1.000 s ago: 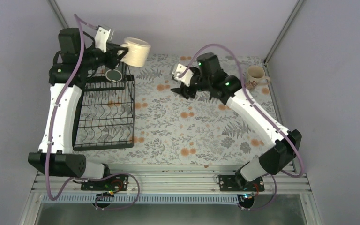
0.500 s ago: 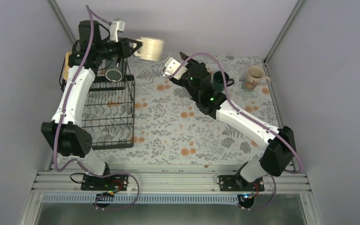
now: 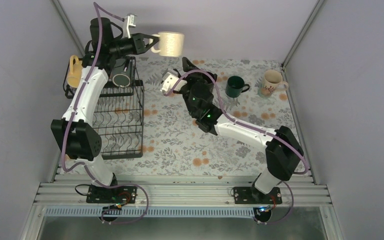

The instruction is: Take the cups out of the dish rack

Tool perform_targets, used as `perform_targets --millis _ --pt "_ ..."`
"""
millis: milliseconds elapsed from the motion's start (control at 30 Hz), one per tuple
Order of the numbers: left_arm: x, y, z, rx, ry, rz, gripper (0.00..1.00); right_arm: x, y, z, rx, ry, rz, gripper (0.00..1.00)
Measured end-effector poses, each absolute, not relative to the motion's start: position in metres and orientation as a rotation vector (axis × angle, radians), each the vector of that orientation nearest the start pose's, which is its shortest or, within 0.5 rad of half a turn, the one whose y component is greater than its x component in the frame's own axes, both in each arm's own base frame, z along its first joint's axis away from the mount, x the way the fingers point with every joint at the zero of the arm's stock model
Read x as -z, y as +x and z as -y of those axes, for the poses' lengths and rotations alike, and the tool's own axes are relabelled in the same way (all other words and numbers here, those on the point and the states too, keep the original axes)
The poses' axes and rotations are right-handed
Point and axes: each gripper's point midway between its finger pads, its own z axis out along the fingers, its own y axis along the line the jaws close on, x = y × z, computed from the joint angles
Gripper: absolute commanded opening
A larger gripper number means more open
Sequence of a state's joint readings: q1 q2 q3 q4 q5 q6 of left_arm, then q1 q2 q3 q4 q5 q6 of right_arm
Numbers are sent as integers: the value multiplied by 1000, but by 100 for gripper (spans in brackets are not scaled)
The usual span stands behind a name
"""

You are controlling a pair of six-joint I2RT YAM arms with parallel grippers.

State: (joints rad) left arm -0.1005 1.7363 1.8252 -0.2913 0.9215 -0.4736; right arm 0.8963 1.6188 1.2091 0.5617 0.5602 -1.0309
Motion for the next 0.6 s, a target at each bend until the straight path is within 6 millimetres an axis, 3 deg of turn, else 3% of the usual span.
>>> perform_targets --millis 467,600 --pt "-407 458 193 1323 343 -1835 2 -372 406 -342 744 -775 -1033 64" --pt "-403 456 197 1366 331 -1849 2 -375 408 -345 832 -738 -959 48"
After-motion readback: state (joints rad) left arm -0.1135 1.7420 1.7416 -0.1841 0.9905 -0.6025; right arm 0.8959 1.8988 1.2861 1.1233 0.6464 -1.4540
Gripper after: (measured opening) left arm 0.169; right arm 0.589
